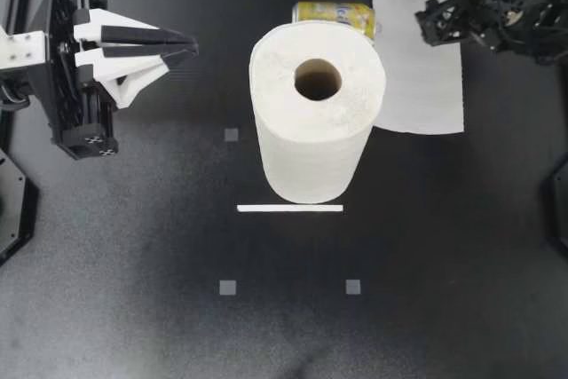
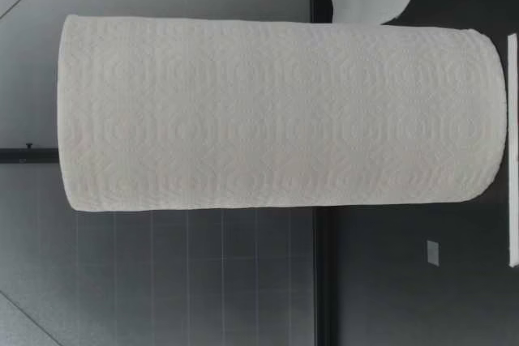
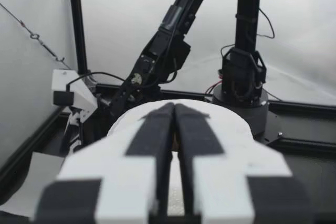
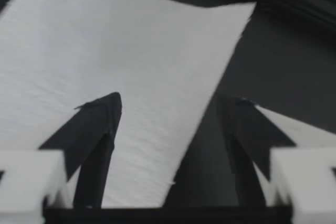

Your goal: Pick up a piece of paper towel and place it on the spilled liquid.

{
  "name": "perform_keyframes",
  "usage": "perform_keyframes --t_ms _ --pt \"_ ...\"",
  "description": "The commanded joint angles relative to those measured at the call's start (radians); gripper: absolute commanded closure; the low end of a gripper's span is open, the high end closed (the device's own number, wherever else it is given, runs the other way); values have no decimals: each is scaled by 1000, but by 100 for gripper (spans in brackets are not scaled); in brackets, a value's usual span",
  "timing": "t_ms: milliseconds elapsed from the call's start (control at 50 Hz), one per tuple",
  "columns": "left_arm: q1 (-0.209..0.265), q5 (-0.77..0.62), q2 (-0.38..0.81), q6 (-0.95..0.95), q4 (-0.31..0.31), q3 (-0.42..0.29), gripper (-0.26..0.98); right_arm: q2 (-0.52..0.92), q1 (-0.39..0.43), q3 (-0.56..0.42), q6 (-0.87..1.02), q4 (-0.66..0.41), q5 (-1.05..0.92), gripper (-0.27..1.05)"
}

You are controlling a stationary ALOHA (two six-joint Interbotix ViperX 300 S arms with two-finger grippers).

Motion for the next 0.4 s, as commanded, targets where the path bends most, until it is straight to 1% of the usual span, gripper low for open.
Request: perform_keyframes --t_ms 0,40,140,180,260,340,380 --pt "-2 -5 -9 2 2 -9 58 -55 -8 3 -46 46 35 11" --pt "-2 -5 -9 2 2 -11 58 -75 -8 12 -87 81 46 11" --pt "-2 -5 -9 2 2 -9 58 -163 12 34 -247 224 69 11" --pt "-2 -5 -9 3 2 -9 58 -212 38 40 -322 288 83 11" --pt "-2 -5 -9 5 2 -5 58 -327 121 38 -482 436 120 11" --pt "-2 -5 -9 5 2 -5 58 -420 196 31 -581 545 147 11" --pt "-2 -5 -9 3 3 -5 58 -453 221 29 -604 581 147 11"
